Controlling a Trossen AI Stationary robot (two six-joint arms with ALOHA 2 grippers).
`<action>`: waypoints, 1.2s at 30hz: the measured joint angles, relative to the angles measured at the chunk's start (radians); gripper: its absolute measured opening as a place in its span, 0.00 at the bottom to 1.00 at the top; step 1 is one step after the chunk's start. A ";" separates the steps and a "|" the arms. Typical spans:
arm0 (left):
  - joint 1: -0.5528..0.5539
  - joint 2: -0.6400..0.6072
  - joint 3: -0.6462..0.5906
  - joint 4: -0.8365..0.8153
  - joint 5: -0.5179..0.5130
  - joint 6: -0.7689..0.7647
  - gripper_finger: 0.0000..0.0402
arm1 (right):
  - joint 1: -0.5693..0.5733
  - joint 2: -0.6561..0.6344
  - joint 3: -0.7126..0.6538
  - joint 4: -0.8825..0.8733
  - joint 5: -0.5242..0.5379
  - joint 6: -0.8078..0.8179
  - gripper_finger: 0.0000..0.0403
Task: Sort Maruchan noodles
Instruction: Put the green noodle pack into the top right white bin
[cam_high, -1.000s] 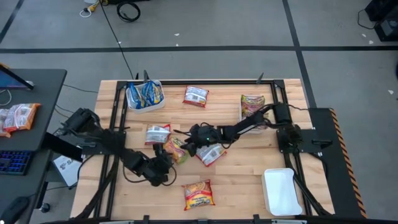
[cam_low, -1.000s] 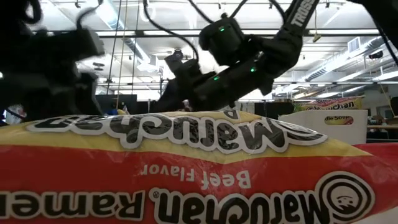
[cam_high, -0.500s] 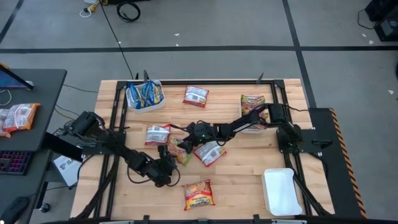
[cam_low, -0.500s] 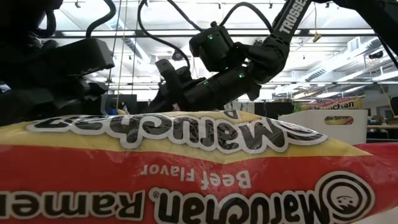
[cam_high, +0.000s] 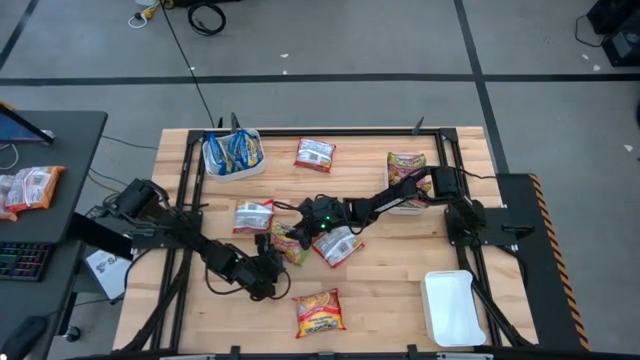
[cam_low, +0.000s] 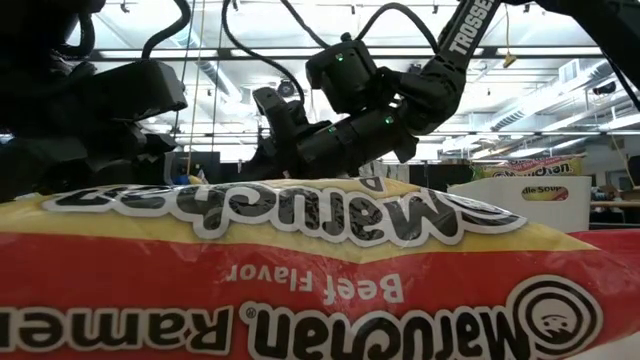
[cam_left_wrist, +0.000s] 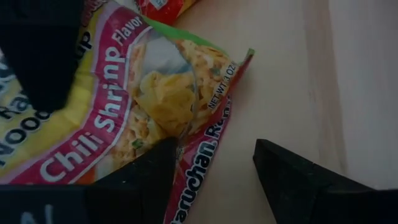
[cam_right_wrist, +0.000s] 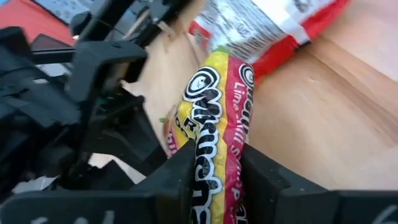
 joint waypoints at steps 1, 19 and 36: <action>0.000 -0.007 0.000 -0.001 0.001 0.000 0.56 | 0.000 0.000 0.000 0.008 -0.005 -0.009 0.26; -0.069 -0.536 0.000 -0.270 0.276 -0.128 0.56 | -0.012 -0.256 0.000 -0.340 -0.054 -0.423 0.22; -0.267 -0.599 0.001 0.111 0.332 0.044 0.56 | -0.089 -0.948 0.000 -1.293 0.598 -0.761 0.22</action>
